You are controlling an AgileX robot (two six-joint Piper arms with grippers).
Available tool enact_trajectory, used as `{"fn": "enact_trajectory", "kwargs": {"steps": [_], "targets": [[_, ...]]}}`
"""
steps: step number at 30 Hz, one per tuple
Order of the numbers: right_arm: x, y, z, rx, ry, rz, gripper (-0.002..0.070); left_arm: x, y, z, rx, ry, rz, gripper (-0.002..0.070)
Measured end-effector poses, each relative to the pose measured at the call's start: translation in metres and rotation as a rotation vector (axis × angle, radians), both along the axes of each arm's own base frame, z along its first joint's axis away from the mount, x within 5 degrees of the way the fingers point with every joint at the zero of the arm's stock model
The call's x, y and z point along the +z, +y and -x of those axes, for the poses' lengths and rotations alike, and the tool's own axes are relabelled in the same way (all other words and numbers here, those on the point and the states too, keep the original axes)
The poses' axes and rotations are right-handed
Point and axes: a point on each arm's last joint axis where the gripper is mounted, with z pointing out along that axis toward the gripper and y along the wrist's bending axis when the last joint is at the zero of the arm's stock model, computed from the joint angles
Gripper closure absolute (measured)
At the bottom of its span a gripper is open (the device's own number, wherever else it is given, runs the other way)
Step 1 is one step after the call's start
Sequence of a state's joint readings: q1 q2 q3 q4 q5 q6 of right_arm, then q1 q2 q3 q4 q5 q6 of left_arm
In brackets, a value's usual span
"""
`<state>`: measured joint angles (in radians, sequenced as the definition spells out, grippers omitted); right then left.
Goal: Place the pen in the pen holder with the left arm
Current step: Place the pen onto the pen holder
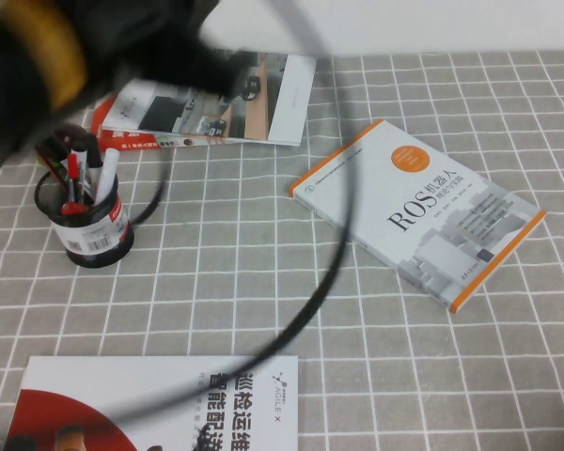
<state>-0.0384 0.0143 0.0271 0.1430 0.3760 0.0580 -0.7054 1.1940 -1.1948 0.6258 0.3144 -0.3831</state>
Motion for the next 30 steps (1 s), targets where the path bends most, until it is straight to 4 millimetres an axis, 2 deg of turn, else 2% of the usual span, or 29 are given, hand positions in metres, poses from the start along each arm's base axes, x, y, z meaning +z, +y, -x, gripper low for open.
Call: {"fn": "enact_trajectory", "kwargs": {"steps": [6, 10, 14, 24, 30], "targets": [[0.000, 0.000, 0.000, 0.000, 0.000, 0.000, 0.0691, -0.039, 0.040, 0.026, 0.000, -0.033, 0.072, 0.0625], [0.000, 0.000, 0.000, 0.000, 0.000, 0.000, 0.0691, -0.057, 0.067, 0.032, 0.070, -0.034, 0.107, 0.0625], [0.000, 0.000, 0.000, 0.000, 0.000, 0.000, 0.0691, -0.069, 0.085, 0.038, 0.087, -0.084, 0.138, 0.0625], [0.000, 0.000, 0.000, 0.000, 0.000, 0.000, 0.0691, -0.101, 0.122, 0.029, 0.250, -0.091, 0.197, 0.0625], [0.000, 0.000, 0.000, 0.000, 0.000, 0.000, 0.0692, -0.117, 0.137, 0.014, 0.327, -0.097, 0.255, 0.0625]]}}
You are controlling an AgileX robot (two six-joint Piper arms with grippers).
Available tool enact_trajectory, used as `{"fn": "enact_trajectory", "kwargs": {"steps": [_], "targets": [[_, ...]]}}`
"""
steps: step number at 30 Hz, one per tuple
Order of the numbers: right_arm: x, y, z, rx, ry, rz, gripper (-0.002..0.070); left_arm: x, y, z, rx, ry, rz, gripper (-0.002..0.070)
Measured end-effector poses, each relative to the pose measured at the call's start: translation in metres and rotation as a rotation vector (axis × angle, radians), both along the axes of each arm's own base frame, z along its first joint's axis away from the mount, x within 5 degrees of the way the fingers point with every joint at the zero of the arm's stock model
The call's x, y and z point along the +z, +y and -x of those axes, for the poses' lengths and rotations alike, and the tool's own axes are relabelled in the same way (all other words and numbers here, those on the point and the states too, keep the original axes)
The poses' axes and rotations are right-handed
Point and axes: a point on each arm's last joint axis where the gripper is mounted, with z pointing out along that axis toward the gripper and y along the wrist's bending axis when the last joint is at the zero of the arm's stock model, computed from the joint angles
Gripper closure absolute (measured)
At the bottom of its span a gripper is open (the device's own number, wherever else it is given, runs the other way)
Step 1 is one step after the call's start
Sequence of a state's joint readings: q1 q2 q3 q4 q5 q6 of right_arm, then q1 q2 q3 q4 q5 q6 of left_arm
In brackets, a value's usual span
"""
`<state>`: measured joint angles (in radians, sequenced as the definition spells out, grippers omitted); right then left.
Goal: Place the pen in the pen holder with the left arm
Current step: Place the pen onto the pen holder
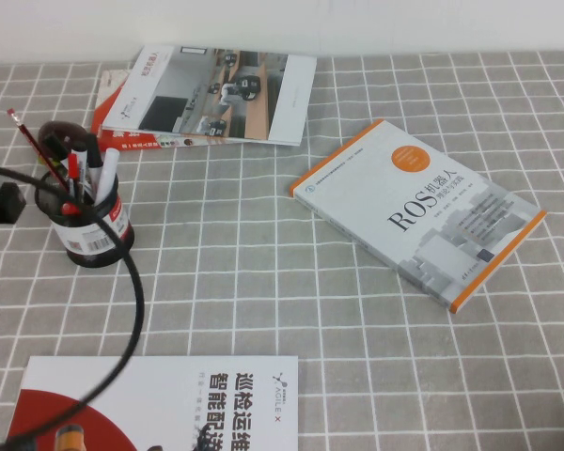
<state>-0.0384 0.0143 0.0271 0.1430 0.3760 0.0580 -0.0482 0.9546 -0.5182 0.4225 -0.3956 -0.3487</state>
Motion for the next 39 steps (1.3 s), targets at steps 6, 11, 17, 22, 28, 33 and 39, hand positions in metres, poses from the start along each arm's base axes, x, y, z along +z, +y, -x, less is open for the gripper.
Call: {"fn": "enact_trajectory", "kwargs": {"steps": [6, 11, 17, 22, 28, 33, 39], "targets": [[0.000, 0.000, 0.000, 0.000, 0.000, 0.000, 0.0691, -0.020, 0.000, -0.029, -0.025, -0.010, 0.001, 0.0625], [0.000, 0.000, 0.000, 0.000, 0.000, 0.000, 0.0691, -0.042, 0.001, -0.052, -0.008, 0.006, 0.089, 0.0625], [0.000, 0.000, 0.000, 0.000, 0.000, 0.000, 0.0691, -0.062, 0.004, -0.070, 0.024, -0.011, 0.137, 0.0625], [0.000, 0.000, 0.000, 0.000, 0.000, 0.000, 0.0691, -0.072, 0.009, -0.077, 0.081, -0.022, 0.134, 0.0625], [0.000, 0.000, 0.000, 0.000, 0.000, 0.000, 0.0691, -0.086, 0.012, -0.085, 0.117, -0.018, 0.156, 0.0625], [0.000, 0.000, 0.000, 0.000, 0.000, 0.000, 0.0691, -0.096, 0.012, -0.090, 0.117, -0.011, 0.181, 0.0625], [0.000, 0.000, 0.000, 0.000, 0.000, 0.000, 0.0691, -0.093, 0.010, -0.099, 0.089, -0.033, 0.201, 0.0625]]}}
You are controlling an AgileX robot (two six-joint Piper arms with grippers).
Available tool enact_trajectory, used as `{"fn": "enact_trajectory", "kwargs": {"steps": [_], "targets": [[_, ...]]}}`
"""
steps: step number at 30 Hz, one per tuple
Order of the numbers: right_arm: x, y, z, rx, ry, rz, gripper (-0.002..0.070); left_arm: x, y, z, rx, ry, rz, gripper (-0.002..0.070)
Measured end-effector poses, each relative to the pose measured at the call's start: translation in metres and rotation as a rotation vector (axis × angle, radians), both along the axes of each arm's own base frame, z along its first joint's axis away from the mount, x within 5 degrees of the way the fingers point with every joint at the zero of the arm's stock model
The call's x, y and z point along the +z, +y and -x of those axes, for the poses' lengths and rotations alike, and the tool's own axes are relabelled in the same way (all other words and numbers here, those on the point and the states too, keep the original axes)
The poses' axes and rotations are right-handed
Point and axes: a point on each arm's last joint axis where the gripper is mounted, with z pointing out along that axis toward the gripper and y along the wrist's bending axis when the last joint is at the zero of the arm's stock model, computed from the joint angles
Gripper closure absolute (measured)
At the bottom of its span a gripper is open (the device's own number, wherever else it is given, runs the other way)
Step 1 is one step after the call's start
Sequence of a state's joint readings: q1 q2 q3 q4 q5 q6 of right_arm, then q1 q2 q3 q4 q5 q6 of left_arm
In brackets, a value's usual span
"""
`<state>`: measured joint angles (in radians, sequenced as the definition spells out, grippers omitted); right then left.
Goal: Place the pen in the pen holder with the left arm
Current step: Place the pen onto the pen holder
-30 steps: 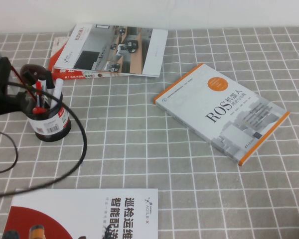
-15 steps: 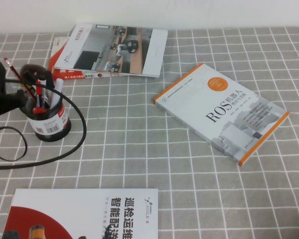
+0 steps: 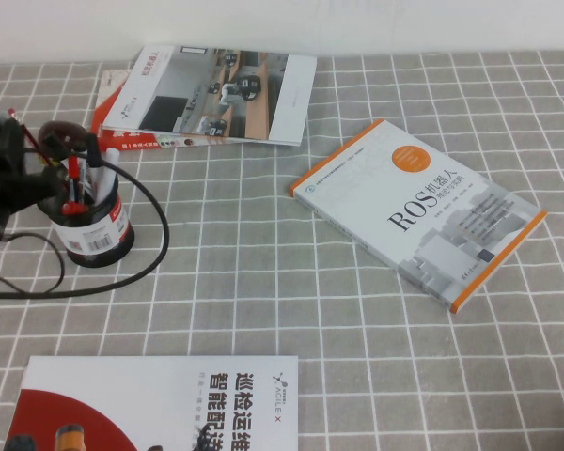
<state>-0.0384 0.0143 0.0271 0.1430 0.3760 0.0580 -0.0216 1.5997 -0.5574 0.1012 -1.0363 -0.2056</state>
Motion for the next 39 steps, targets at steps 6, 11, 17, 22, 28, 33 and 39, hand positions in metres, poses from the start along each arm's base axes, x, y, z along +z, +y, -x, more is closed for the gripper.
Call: {"fn": "enact_trajectory", "kwargs": {"steps": [6, 11, 17, 22, 28, 33, 39], "targets": [[0.000, 0.000, 0.000, 0.000, 0.000, 0.000, 0.0692, -0.003, -0.003, -0.007, -0.032, 0.005, -0.028, 0.0625], [0.000, 0.000, 0.000, 0.000, 0.000, 0.000, 0.0691, -0.013, -0.003, -0.011, -0.031, 0.043, -0.045, 0.0625], [0.000, 0.000, 0.000, 0.000, 0.000, 0.000, 0.0691, -0.024, -0.002, -0.013, -0.020, 0.074, -0.087, 0.0625], [0.000, 0.000, 0.000, 0.000, 0.000, 0.000, 0.0692, -0.025, -0.002, -0.014, -0.017, 0.076, -0.089, 0.0626], [0.000, 0.000, 0.000, 0.000, 0.000, 0.000, 0.0691, -0.025, -0.002, -0.014, -0.015, 0.074, -0.107, 0.0606], [0.000, 0.000, 0.000, 0.000, 0.000, 0.000, 0.0691, -0.026, -0.002, -0.014, -0.014, 0.080, -0.117, 0.0464], [0.000, 0.000, 0.000, 0.000, 0.000, 0.000, 0.0691, -0.016, -0.002, -0.011, -0.012, 0.054, -0.117, 0.0320]]}}
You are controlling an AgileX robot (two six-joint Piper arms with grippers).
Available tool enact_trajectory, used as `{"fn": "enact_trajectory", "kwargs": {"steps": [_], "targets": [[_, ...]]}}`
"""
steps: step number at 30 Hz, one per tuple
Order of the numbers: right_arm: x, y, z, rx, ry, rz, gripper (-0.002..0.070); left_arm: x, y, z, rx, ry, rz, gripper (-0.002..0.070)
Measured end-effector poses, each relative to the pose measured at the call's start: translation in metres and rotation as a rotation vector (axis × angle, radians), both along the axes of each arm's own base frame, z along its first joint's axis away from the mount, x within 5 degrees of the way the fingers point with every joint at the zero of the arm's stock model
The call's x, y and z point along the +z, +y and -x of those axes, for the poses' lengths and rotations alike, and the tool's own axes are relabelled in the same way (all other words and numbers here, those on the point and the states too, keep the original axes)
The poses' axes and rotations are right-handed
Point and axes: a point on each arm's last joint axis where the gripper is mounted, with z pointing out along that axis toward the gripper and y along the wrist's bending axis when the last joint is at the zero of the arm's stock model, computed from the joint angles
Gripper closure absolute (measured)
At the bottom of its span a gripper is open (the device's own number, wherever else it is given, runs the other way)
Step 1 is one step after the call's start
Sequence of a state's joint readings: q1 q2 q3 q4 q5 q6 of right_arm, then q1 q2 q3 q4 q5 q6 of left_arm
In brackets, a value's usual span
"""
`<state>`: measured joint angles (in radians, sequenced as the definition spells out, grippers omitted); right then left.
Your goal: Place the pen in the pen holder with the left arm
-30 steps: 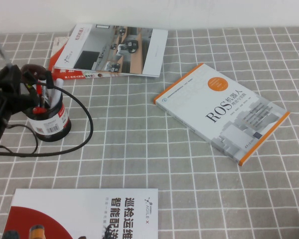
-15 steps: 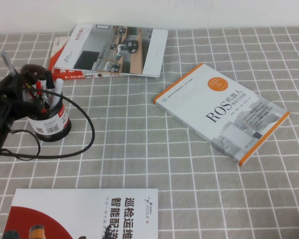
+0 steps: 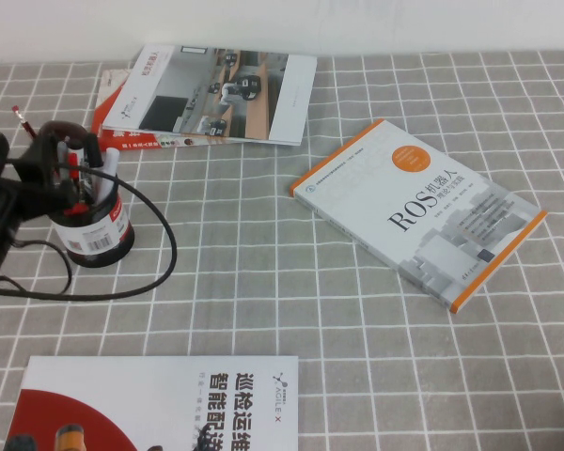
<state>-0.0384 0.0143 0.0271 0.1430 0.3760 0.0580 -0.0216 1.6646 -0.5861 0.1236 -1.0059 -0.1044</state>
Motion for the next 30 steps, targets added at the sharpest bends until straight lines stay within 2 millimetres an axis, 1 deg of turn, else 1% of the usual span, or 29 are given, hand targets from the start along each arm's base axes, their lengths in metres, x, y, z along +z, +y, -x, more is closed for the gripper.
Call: {"fn": "enact_trajectory", "kwargs": {"steps": [3, 4, 6, 7, 9, 11, 13, 15, 16, 21, 22, 24, 26, 30], "targets": [[0.000, 0.000, 0.000, 0.000, 0.000, 0.000, 0.0691, 0.012, 0.000, 0.005, 0.001, -0.035, -0.004, 0.0309], [0.000, 0.000, 0.000, 0.000, 0.000, 0.000, 0.0691, 0.018, 0.000, 0.009, 0.001, -0.053, -0.004, 0.0307], [0.000, 0.000, 0.000, 0.000, 0.000, 0.000, 0.0691, 0.024, 0.000, 0.017, 0.001, -0.069, -0.005, 0.0309], [0.000, 0.000, 0.000, 0.000, 0.000, 0.000, 0.0691, 0.031, 0.001, 0.025, 0.002, -0.083, -0.006, 0.0321], [0.000, 0.000, 0.000, 0.000, 0.000, 0.000, 0.0691, 0.039, 0.000, 0.039, -0.004, -0.089, -0.016, 0.0373], [0.000, 0.000, 0.000, 0.000, 0.000, 0.000, 0.0691, 0.051, -0.001, 0.054, -0.020, -0.091, -0.044, 0.0459], [0.000, 0.000, 0.000, 0.000, 0.000, 0.000, 0.0691, 0.060, -0.003, 0.072, -0.048, -0.069, -0.090, 0.0575], [0.000, 0.000, 0.000, 0.000, 0.000, 0.000, 0.0691, 0.069, -0.004, 0.087, -0.066, -0.031, -0.118, 0.0629], [0.000, 0.000, 0.000, 0.000, 0.000, 0.000, 0.0692, 0.075, -0.004, 0.096, -0.068, -0.020, -0.108, 0.0645], [0.000, 0.000, 0.000, 0.000, 0.000, 0.000, 0.0691, 0.104, -0.001, 0.142, -0.041, -0.028, -0.045, 0.0671], [0.000, 0.000, 0.000, 0.000, 0.000, 0.000, 0.0691, 0.112, 0.001, 0.156, -0.029, -0.051, -0.038, 0.0672], [0.000, 0.000, 0.000, 0.000, 0.000, 0.000, 0.0691, 0.119, 0.004, 0.177, 0.004, -0.065, -0.018, 0.0673], [0.000, 0.000, 0.000, 0.000, 0.000, 0.000, 0.0691, 0.125, 0.010, 0.200, 0.058, -0.080, 0.029, 0.0673], [0.000, 0.000, 0.000, 0.000, 0.000, 0.000, 0.0691, 0.127, 0.020, 0.234, 0.165, -0.094, 0.064, 0.0675]]}}
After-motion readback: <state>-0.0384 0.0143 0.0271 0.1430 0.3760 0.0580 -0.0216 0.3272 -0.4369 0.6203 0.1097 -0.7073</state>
